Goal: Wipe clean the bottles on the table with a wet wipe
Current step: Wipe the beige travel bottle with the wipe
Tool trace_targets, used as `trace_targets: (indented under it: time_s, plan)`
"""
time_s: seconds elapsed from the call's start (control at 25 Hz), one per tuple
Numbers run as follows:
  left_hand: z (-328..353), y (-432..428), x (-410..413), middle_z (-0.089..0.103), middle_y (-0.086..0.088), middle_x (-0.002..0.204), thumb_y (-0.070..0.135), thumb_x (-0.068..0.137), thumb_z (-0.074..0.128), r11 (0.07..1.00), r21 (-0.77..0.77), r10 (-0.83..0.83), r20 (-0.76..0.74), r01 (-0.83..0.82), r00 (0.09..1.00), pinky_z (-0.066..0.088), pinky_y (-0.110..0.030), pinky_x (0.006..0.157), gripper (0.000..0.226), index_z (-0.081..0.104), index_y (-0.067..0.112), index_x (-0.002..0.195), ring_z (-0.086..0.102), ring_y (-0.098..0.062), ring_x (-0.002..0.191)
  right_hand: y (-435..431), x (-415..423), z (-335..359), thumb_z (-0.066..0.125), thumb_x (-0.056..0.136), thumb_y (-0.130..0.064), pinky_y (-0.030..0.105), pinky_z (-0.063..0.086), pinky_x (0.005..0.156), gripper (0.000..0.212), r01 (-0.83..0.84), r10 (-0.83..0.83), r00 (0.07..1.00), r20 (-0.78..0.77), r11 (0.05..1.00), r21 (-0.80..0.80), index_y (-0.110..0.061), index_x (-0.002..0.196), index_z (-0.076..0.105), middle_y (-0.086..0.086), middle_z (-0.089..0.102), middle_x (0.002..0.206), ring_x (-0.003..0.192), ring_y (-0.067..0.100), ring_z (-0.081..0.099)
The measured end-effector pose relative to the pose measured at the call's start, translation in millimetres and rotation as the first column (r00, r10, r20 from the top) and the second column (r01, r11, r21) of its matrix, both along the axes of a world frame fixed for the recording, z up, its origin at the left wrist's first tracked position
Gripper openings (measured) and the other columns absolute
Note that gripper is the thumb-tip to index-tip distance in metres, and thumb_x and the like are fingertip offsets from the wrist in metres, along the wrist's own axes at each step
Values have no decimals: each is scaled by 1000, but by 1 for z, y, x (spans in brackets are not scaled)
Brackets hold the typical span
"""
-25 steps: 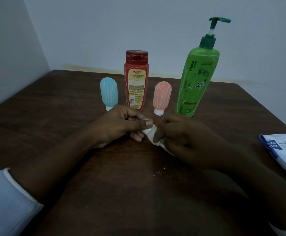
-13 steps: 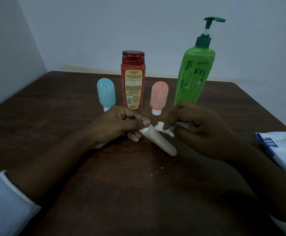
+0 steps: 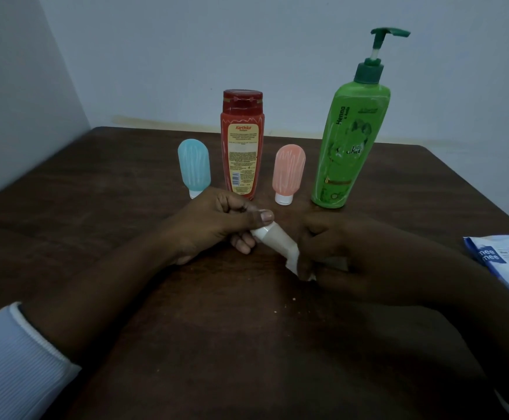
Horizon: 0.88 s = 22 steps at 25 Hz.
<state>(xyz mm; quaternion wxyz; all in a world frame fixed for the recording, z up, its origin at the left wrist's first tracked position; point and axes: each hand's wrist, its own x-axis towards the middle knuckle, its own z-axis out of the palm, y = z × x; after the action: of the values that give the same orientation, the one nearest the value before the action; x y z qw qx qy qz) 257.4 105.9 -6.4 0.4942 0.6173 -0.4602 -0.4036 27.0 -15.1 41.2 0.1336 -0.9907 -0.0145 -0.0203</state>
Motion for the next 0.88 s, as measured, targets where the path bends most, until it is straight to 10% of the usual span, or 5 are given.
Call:
trace_targets:
  time_s: [0.12, 0.36, 0.72, 0.88]
  plan:
    - [0, 0, 1, 73, -31, 105, 31, 78, 76, 1000, 7, 8, -26, -7, 1000, 63, -27, 65, 47, 75, -3, 111, 69, -26, 79, -14, -8, 5, 60, 86, -39, 12, 42, 70, 13, 28, -27, 986, -164, 1000, 2, -33, 86, 72, -19, 57, 94, 90, 1, 57]
    - [2, 1, 1, 73, -26, 113, 21, 81, 74, 999, -8, -41, -111, 41, 993, 64, -27, 72, 38, 76, 4, 115, 68, -29, 92, -22, -2, 0, 66, 87, -4, 19, 47, 79, 23, 142, -194, 920, 342, 975, 171, -23, 98, 74, -11, 62, 102, 98, 5, 63]
    - [5, 3, 0, 76, -17, 114, 19, 80, 73, 999, 2, -40, -144, 41, 989, 64, -27, 75, 39, 74, 6, 117, 70, -33, 108, -16, -1, 0, 68, 85, -3, 14, 46, 83, 25, 14, 2, 997, -78, 980, 200, -26, 95, 73, -18, 65, 100, 100, 2, 62]
    - [5, 1, 0, 77, -16, 110, 22, 82, 72, 999, 22, -20, -145, 23, 989, 64, -26, 72, 39, 75, 3, 116, 71, -25, 91, -11, -2, 3, 70, 87, -6, 21, 50, 85, 22, 7, -32, 994, 102, 971, 239, -24, 99, 73, -13, 67, 106, 103, 8, 65]
